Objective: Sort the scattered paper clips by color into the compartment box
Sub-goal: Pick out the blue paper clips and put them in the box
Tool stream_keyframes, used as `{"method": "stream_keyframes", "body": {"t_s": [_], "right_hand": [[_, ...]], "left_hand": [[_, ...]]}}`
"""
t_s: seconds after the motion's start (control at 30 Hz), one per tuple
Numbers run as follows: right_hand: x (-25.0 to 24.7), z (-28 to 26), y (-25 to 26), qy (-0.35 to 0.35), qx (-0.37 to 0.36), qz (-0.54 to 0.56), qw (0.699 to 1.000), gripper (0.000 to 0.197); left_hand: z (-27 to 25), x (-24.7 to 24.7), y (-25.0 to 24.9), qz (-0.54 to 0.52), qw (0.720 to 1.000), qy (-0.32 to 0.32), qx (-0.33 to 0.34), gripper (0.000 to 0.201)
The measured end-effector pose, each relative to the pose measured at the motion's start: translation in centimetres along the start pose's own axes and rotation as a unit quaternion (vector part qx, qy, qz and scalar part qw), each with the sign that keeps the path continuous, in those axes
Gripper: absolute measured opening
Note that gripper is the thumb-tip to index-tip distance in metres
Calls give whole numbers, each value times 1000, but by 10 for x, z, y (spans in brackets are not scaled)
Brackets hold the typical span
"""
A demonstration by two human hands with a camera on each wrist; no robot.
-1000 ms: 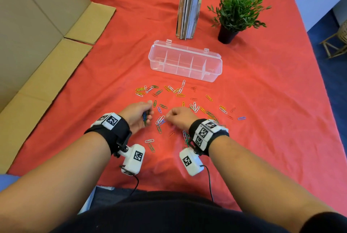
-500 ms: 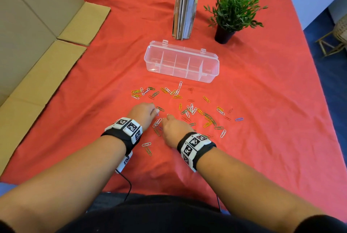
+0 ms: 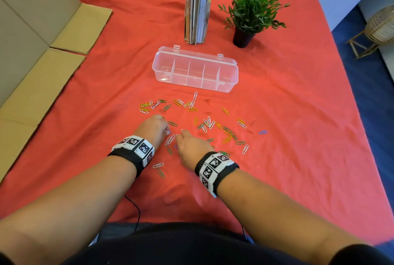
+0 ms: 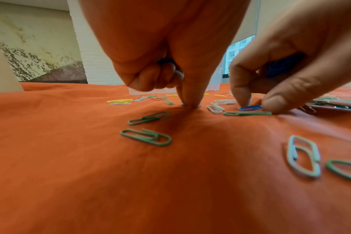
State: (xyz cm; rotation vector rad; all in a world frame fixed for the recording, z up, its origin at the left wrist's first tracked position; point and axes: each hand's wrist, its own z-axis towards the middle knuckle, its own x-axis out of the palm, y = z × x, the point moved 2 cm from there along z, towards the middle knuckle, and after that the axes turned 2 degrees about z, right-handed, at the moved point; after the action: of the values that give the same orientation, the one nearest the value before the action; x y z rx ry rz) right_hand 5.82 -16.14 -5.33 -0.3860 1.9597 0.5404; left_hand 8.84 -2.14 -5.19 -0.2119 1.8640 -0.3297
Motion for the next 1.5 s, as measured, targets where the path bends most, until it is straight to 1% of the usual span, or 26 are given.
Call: {"method": "stream_keyframes", "body": {"t_s": [0.13, 0.23, 0.3, 0.33, 0.37, 0.4, 0.43, 0.53, 0.57, 0.63, 0.7, 0.73, 0.77, 0.8, 0.83, 0.87, 0.93, 0.97, 1.0, 1.03, 1.1, 1.13, 1.2, 1.27, 1.37, 1.5], "right_hand": [[-2, -1, 4, 10, 16, -21, 1000, 34], [-4, -2, 0, 26, 21, 11, 999, 32], [-10, -4, -12, 13, 42, 91, 995, 26], [-15, -7, -24, -3, 75, 160, 984, 22], [-20, -12, -38, -22, 116, 242, 963, 17], [-24, -18, -54, -42, 149, 330, 931, 13], [-27, -26, -70, -65, 175, 414, 891, 16], [-31, -49, -121, -123, 247, 624, 731, 24], [-32, -56, -137, -144, 266, 665, 683, 25], [-34, -69, -166, -181, 296, 716, 606, 24], [-32, -80, -186, -194, 328, 766, 518, 24], [-29, -83, -193, -195, 345, 777, 489, 27], [-28, -86, -200, -194, 363, 773, 483, 27], [-26, -87, -207, -196, 384, 751, 500, 26], [-26, -87, -214, -196, 405, 711, 540, 24], [-26, -87, -219, -185, 430, 643, 606, 21], [-32, -85, -221, -129, 462, 453, 752, 12], [-33, -83, -221, -103, 465, 352, 806, 22], [-34, -79, -220, -78, 463, 270, 841, 35], [-35, -76, -217, -67, 453, 224, 860, 42], [-36, -68, -211, -54, 435, 171, 882, 43], [-36, -64, -208, -44, 427, 153, 890, 39], [-34, -61, -207, -23, 411, 119, 903, 34], [-30, -60, -209, -19, 398, 102, 912, 36], [-21, -63, -214, -35, 410, 126, 902, 40], [-23, -75, -210, -83, 454, 174, 870, 39]], "left_hand": [[-1, 2, 1, 23, 999, 16, -22, 22], [-3, 2, 0, 38, 999, 31, -20, 21], [-4, 2, 0, 35, 999, 22, -14, 18], [-4, 1, 0, 32, 999, 18, -10, 18], [-3, 2, 0, 32, 999, 19, -7, 19], [-3, 2, 1, 35, 999, 23, -5, 22], [-2, 3, 2, 41, 999, 30, -3, 25], [-1, 3, 0, 52, 998, 34, 8, 22], [-1, 3, -1, 49, 998, 36, 7, 21], [-3, 4, -2, 40, 998, 42, -5, 19], [-4, 6, -3, 12, 1000, 27, -11, 17], [-5, 6, -5, -12, 1000, 18, -13, 15], [-5, 7, -7, -36, 999, 17, -17, 14], [-6, 7, -9, -60, 998, 22, -20, 13], [-7, 8, -12, -85, 996, 34, -24, 13], [-8, 7, -15, -112, 992, 47, -25, 13], [-9, 8, -24, -167, 982, 81, -34, 17], [-10, 9, -30, -204, 972, 103, -45, 20], [-12, 10, -36, -248, 959, 128, -57, 21], [-12, 12, -43, -289, 943, 146, -72, 19], [-15, 16, -56, -333, 923, 168, -93, 10], [-17, 18, -63, -330, 924, 172, -89, 17], [-19, 22, -78, -267, 948, 170, -39, 33], [-21, 27, -97, -185, 969, 158, 36, 33], [-24, 35, -124, -81, 973, 151, 156, 33], [-21, 43, -148, 5, 964, 135, 227, 24]]}}
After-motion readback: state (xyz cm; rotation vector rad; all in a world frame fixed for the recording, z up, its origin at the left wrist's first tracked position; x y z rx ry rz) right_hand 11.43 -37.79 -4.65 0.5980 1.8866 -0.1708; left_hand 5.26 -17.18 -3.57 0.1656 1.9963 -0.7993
